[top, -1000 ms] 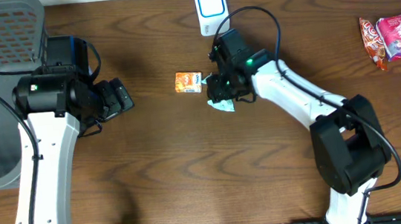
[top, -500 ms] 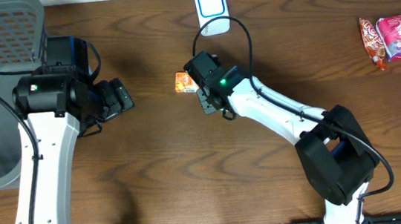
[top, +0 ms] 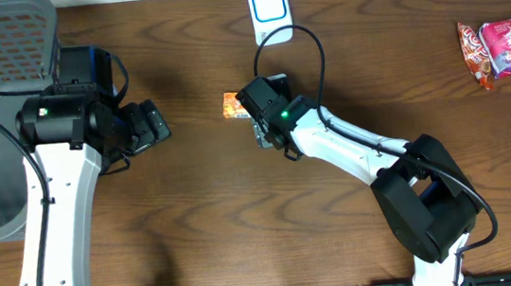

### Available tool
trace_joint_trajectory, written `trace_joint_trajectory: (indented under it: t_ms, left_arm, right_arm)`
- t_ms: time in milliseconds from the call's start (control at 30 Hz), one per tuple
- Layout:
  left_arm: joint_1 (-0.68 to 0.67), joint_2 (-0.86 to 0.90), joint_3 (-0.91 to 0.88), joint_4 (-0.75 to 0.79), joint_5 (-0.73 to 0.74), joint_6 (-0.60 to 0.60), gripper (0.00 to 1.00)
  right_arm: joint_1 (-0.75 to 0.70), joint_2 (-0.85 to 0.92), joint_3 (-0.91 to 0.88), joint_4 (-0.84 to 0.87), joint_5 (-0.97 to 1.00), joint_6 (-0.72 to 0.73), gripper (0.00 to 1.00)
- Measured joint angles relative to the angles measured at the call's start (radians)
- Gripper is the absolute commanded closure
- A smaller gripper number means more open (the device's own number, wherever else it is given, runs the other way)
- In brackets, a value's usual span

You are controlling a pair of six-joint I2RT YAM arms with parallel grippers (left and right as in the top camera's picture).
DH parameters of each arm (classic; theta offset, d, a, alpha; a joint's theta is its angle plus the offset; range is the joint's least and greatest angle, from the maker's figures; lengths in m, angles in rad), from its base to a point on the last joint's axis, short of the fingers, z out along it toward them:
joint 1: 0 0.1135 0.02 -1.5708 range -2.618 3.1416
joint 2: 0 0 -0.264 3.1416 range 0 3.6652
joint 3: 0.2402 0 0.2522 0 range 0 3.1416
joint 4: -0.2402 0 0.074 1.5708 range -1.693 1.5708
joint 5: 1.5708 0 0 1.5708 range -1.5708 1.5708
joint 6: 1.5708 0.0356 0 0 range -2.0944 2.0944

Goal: Scan the item barcode

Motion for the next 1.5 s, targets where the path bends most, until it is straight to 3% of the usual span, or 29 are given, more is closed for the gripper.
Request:
trace_joint_trajectory:
  t_ms: [133,300,1000,1067,1200,1500]
  left_arm:
    - [0.0,0.0,0.0,0.0,0.0,0.0,0.02]
    - [0.0,0.0,0.0,0.0,0.0,0.0,0.02]
    - [0.0,0.0,0.0,0.0,0.0,0.0,0.02]
    - [0.0,0.0,0.0,0.0,0.0,0.0,0.02]
    - [0.0,0.0,0.0,0.0,0.0,0.0,0.02]
    - [0.0,0.0,0.0,0.0,0.0,0.0,0.02]
  right_arm:
    - [0.0,0.0,-0.003,0.025,0.001,0.009,0.37]
    - [0.0,0.0,-0.004,0.043,0.003,0.012,0.42]
    - [0.0,0.048,-0.005,0.182,0.005,-0.137,0.39]
    - [0.0,0.078,-0.005,0.181,0.01,-0.138,0.45]
    - [0.0,0.103,-0.006,0.183,0.031,-0.143,0.71]
    - [0.002,0.102,-0.006,0.174,0.045,-0.156,0.93]
